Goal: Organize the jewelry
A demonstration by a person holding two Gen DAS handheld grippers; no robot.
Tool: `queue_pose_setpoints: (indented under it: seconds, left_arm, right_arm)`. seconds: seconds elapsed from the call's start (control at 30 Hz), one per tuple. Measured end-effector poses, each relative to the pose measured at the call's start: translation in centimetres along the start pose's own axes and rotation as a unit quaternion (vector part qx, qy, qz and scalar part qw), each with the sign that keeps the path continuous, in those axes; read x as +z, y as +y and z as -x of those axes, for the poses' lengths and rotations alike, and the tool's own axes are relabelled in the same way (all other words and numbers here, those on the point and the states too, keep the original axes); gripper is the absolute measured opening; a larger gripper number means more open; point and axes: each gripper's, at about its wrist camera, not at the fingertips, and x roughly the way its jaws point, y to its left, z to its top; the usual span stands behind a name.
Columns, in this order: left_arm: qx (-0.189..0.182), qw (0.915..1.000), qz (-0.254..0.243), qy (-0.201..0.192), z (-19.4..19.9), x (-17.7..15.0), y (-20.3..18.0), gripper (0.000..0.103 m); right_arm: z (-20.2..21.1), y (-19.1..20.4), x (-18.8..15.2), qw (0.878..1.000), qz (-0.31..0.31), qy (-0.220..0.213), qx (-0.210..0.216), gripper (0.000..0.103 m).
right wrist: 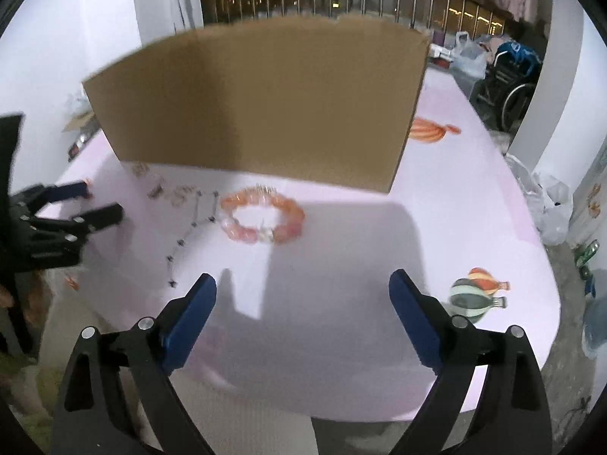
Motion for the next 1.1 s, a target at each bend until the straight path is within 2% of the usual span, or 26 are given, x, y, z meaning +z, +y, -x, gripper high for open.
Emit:
queue_pose_setpoints:
  seconds: [0.27,0.53,0.63,0.7,0.77,0.8,0.87,1.1]
  left_arm:
    - [0.001,0.9997,0.004,0.026,-0.4,0.9,0.1,0.095]
    - [-0.003,0.9995,0.002,0.031,-0.6,0.9,0.4,0.095]
    - [-0.004,0.9995,0.001,0.031,-0.6,0.8,0.4,0.095]
    - [-0.005,0.9996,0.000,0.028,-0.5,0.7,0.4,0.095]
    - [-0.006,0.9997,-0.001,0.025,-0.4,0.5,0.4,0.095]
    - [-0.006,0.9997,-0.002,0.024,-0.4,0.5,0.4,0.095]
    - [-0.008,0.9998,-0.004,0.020,-0.3,0.4,0.3,0.095]
    - [-0.012,0.9998,-0.010,0.012,-0.1,0.0,0.2,0.095]
  right_arm:
    - [-0.4,0.1,0.2,1.000,-0.005,0.001,0.010,0.097]
    - [0.4,-1.0,0.9,1.000,0.000,0.005,0.027,0.097]
    - [1.5,-1.9,2.2,0.999,-0.019,-0.023,0.034,0.096]
    - [1.8,-2.5,3.3,0.998,-0.031,-0.030,0.043,0.089]
    - [1.3,-2.9,4.4,0.998,-0.037,-0.018,0.047,0.073]
    - [1.0,-3.0,4.8,0.998,-0.037,-0.009,0.048,0.069]
    - [0.0,-2.9,5.4,0.998,-0.031,0.013,0.053,0.051]
    - [-2.0,-1.0,5.6,0.997,0.022,0.059,0.049,0.024]
